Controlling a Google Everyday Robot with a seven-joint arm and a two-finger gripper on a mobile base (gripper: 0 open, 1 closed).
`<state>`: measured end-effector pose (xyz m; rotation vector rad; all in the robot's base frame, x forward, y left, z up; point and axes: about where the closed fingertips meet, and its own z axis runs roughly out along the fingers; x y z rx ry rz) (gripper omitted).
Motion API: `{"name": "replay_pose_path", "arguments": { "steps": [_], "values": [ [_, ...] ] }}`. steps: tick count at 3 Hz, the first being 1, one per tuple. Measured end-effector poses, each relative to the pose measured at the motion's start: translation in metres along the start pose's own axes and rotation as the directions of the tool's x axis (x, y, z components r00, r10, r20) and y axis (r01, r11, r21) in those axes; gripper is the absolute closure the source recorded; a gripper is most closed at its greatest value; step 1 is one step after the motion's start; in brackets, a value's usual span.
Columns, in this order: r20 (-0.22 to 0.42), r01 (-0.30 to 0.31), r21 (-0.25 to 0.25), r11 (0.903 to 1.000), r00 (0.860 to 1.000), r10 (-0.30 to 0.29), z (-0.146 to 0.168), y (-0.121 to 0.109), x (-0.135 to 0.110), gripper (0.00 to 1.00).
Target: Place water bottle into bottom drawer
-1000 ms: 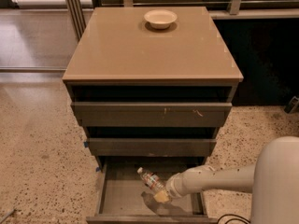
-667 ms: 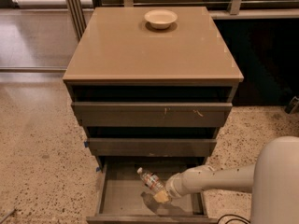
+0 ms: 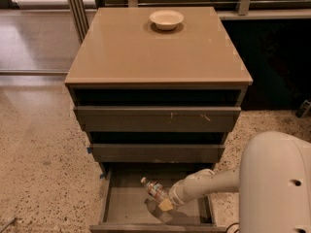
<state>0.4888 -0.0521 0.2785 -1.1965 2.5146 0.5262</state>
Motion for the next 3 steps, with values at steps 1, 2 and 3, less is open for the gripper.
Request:
{"name": "replay_pose_path", "arguments": {
  "steps": [1, 2, 3],
  "values": [
    [-0.051, 0.005, 0.034, 0.9994, 0.999, -0.004, 0.021, -0.018, 0.005, 1.0],
    [-0.06, -0.042, 0.022, 0.9989, 0.997, 0.044, 0.045, -0.027, 0.01, 1.0],
    [0.069, -0.138, -0.05, 0.9891, 0.988, 0.142, 0.06, -0.03, -0.005, 1.0]
  ]
}}
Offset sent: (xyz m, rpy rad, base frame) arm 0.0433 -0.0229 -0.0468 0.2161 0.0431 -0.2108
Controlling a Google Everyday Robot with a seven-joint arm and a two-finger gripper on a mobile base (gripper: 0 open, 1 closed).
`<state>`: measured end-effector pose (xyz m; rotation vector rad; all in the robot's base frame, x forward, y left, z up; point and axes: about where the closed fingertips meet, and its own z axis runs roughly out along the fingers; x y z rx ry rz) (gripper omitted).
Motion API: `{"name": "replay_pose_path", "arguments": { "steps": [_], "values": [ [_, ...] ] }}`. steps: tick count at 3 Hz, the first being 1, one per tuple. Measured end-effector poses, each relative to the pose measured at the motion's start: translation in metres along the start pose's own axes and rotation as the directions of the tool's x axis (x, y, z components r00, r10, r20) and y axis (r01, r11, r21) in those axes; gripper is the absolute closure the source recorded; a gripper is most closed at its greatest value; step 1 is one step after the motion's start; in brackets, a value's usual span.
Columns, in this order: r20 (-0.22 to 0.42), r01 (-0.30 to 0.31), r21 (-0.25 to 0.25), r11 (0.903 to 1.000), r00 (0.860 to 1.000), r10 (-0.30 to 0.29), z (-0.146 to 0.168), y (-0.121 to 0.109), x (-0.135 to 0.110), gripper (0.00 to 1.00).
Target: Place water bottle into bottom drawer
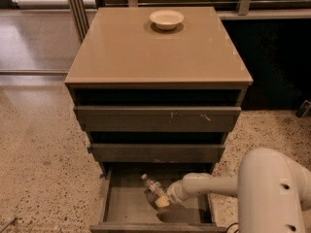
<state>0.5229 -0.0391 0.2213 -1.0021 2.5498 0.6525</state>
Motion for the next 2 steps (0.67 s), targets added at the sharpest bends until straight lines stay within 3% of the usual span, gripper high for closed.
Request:
{"name": "replay_pose_path", "arguments": {
  "steps": [1, 2],
  "values": [
    [0.121, -0.011, -0.021, 0.9997, 0.993, 0.013, -0.0133, -0.0034, -0.0215, 1.0],
    [0.122, -0.011, -0.021, 0.9997, 0.992, 0.013, -0.0132, -0.0035, -0.0215, 1.0]
  ]
}}
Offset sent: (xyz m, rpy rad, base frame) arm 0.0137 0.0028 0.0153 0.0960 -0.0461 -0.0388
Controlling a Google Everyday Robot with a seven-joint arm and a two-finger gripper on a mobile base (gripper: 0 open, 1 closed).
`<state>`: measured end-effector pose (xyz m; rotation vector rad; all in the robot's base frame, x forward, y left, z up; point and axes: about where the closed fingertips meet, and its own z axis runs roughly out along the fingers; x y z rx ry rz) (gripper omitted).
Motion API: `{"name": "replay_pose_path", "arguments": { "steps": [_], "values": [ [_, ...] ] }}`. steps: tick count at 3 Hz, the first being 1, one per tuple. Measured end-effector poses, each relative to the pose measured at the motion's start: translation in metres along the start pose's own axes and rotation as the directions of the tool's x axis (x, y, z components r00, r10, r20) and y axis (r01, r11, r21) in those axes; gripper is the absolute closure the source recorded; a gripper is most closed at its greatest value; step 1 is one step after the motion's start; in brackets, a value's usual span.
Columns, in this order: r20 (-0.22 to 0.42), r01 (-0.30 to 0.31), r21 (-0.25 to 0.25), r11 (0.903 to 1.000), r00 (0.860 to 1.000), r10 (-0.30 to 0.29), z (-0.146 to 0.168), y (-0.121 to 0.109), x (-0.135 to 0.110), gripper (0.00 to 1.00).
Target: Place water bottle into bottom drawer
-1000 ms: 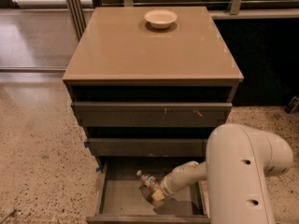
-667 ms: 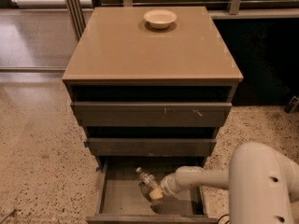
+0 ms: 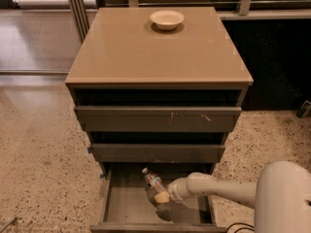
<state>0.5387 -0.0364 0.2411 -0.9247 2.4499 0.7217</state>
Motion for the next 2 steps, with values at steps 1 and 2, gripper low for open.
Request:
{"name": "replay_pose_path", "arguments": {
  "steps": [1, 2],
  "values": [
    [0.01, -0.035, 0.033, 0.9988, 0.999, 0.035, 0.009, -0.01, 0.011, 1.0],
    [0.095, -0.183, -0.051, 0.9818, 0.978, 0.187, 0.03, -0.019, 0.033, 1.0]
  ]
}}
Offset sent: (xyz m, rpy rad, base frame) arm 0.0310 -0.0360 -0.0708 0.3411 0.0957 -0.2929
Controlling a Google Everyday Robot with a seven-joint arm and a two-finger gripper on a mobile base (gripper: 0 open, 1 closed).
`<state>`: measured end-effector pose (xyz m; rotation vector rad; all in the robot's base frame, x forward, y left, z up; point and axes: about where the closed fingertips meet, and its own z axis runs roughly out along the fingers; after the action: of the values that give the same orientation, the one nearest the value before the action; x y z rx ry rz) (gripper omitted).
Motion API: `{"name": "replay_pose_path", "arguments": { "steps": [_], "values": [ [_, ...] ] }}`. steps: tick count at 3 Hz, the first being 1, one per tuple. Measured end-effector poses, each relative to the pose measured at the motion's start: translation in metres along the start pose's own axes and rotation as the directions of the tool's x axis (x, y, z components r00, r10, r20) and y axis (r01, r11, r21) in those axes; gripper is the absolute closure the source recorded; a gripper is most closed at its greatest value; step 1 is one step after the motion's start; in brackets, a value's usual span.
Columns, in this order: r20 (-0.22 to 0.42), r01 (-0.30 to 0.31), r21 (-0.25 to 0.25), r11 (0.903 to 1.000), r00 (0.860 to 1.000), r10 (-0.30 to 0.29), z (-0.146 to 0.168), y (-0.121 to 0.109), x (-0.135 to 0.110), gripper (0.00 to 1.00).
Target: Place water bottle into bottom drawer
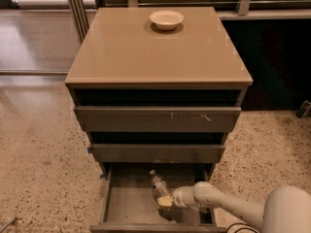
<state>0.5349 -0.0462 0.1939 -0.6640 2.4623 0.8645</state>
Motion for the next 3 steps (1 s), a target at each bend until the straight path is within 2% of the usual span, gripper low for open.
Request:
{"name": "replay_pose_path", "arguments": {
  "steps": [1, 3],
  "values": [
    [0.068, -0.108, -0.045, 0.9931, 0.991, 0.111, 0.0137, -0.0405, 0.0038, 1.0],
    [0.045, -0.113, -0.039, 0.9929, 0.992, 0.115, 0.0224, -0.0377, 0.0045, 1.0]
  ]
}}
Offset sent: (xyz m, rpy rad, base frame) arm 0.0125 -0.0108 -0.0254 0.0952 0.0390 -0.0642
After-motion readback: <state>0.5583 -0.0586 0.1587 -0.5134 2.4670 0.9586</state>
